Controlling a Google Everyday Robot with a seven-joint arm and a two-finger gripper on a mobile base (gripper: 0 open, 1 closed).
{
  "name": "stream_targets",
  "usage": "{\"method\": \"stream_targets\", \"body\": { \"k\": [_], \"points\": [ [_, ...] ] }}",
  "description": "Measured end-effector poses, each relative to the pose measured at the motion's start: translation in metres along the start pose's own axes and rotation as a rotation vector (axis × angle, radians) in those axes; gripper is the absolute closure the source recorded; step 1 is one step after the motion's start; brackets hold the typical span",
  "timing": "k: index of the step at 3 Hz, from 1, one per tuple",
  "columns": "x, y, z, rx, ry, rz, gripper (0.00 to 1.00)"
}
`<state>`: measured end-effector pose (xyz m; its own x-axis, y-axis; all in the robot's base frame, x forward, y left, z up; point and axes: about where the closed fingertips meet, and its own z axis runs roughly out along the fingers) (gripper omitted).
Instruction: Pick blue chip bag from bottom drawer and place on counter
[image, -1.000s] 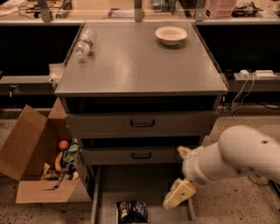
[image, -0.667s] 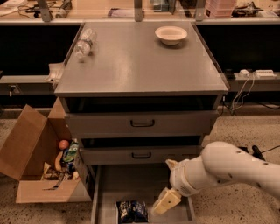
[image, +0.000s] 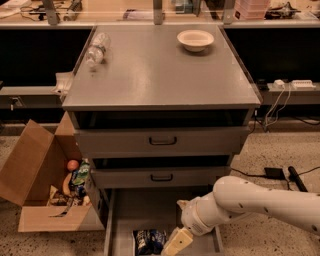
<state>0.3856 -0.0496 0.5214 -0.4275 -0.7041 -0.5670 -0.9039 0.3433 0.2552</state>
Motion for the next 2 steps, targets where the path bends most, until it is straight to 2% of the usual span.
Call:
{"method": "stream_targets", "body": {
  "k": [1,2],
  "points": [
    [0.007,-0.014,0.021,-0.032,-0.016,0.001,0.00],
    [0.014,-0.056,0.076,-0.054,-0.043,-0.032,0.00]
  ]
}}
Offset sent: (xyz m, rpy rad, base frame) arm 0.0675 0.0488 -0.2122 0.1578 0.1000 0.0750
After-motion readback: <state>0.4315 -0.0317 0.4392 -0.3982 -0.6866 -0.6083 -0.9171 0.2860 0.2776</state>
